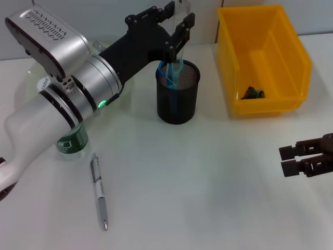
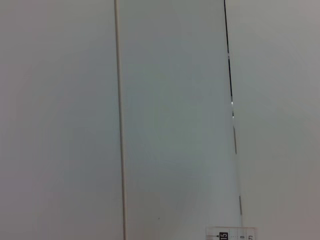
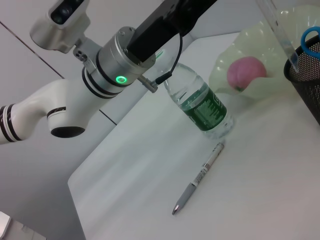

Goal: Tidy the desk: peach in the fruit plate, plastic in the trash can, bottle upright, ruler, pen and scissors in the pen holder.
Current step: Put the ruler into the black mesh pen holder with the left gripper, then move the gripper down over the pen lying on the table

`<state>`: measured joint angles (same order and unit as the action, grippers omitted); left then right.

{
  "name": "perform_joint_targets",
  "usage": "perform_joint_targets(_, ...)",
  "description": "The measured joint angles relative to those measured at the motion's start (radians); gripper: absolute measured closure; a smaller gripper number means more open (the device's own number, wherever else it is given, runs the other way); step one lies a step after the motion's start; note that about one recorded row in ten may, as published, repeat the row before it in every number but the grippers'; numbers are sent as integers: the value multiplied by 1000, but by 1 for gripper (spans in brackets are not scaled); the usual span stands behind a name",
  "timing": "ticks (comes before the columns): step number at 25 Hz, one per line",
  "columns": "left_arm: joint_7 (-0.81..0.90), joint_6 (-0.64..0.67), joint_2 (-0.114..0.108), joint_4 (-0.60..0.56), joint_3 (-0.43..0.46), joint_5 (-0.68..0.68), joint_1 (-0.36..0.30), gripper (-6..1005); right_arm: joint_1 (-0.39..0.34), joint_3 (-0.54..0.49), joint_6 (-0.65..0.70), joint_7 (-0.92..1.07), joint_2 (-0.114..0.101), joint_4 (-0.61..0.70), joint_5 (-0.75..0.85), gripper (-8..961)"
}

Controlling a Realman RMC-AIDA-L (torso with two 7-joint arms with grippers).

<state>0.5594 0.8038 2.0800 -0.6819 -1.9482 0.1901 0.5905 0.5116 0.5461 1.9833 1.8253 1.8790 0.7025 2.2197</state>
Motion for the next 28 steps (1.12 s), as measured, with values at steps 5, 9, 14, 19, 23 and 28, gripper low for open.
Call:
perform_joint_targets(5,6,3,0,-2,0,-1,0,491,-1,0,2,0,0,0,0,142)
perform_joint_targets(9,7,3,0,-5,0,-2,0,488,-2,-2,3,0,0,0,1,142)
perform_joint_targets(14,27,4,-1,-21,0,-1,-2,261,-3,-4,2,0,0,0,2,142)
perform_joint_targets(19,167,-23,-14,-96,2,80,-24,263,-4,-8,3,0,0,5,0,142)
perform_joint_targets(23,343,-125,-22,-282,15,304,-93,264,3,-6,1,-2,0,6,-4,142)
perform_joint_targets(28,712,-244,-48,-508,17,663,-160,266,12,-4,1,-3,1,8,-5,142)
